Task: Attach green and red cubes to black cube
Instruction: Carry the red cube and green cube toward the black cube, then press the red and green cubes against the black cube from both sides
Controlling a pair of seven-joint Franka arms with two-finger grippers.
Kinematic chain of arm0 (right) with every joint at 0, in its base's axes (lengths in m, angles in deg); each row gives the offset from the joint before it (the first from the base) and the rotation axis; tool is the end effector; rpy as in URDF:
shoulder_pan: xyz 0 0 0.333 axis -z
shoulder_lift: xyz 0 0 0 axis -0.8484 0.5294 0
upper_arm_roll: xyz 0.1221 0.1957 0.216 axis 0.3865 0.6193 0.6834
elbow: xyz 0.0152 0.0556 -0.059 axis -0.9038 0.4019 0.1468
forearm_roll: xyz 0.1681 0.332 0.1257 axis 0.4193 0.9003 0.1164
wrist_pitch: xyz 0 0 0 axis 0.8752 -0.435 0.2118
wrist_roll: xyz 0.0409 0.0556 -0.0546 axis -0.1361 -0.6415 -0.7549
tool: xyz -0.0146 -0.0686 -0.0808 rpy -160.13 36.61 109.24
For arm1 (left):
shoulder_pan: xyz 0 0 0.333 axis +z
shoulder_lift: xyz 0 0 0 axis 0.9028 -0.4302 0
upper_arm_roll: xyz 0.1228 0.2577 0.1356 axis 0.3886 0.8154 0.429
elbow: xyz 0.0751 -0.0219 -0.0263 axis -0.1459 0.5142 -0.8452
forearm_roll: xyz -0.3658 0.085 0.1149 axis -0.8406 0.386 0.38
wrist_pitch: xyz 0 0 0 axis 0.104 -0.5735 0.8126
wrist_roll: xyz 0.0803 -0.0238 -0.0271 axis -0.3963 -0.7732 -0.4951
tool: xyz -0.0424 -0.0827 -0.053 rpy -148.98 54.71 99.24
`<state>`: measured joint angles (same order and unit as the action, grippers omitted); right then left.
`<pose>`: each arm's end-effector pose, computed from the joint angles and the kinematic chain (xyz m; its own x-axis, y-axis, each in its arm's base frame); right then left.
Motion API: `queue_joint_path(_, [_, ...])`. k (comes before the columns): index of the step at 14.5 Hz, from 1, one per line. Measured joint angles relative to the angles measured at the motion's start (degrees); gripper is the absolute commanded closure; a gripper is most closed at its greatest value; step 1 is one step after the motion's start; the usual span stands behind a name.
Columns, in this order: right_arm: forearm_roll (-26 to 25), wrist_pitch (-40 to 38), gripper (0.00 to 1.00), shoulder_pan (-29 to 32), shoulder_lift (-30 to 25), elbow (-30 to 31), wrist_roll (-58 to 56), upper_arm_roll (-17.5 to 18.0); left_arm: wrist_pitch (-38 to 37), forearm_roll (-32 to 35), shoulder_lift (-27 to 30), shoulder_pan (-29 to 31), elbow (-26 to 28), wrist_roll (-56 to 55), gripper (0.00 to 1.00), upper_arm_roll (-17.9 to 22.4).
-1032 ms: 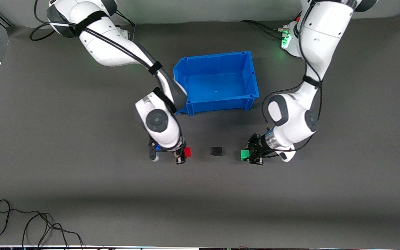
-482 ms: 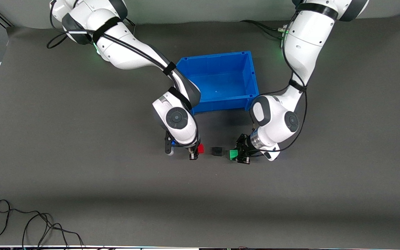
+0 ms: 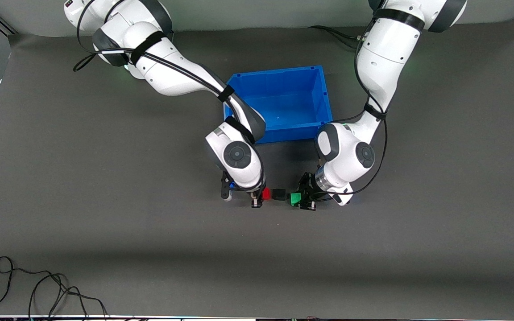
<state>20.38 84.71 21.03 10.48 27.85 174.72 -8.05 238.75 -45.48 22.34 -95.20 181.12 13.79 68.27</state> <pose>0.6019 0.4943 0.2035 -0.0367 -0.9936 -0.1072 -0.9977 0.0426 -0.0528 0.5924 -0.3284 0.1705 0.0651 0.8906 -0.4501 0.9847 0.0157 0.1734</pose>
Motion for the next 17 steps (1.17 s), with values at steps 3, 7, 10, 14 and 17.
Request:
queue_joint_path(3, [0.00, 0.27, 1.00, -0.76, 0.77, -0.36, 0.20, -0.03, 0.02, 0.00, 0.00, -0.58, -0.08, -1.04, 0.84, 0.00])
queue_joint_path(7, [0.00, 1.07, 1.00, -0.83, 1.50, -0.47, 0.22, -0.12, 0.02, 0.00, 0.00, -0.85, -0.19, -1.99, 0.84, 0.00])
queue_joint_path(10, [0.00, 1.42, 1.00, -0.83, 1.73, -0.47, 0.22, -0.14, 0.02, 0.00, 0.00, -1.35, -0.38, -3.20, 0.84, 0.00])
queue_joint_path(14, [-0.06, 1.69, 1.00, -0.83, 2.05, -0.47, 0.22, -0.34, 0.37, 0.01, 0.00, -2.15, -0.65, -4.71, 0.83, 0.07])
queue_joint_path(17, [-0.06, 1.80, 1.00, -0.83, 2.27, -0.47, 0.22, -0.47, 0.50, 0.01, 0.00, -2.35, -0.70, -5.43, 0.83, 0.08])
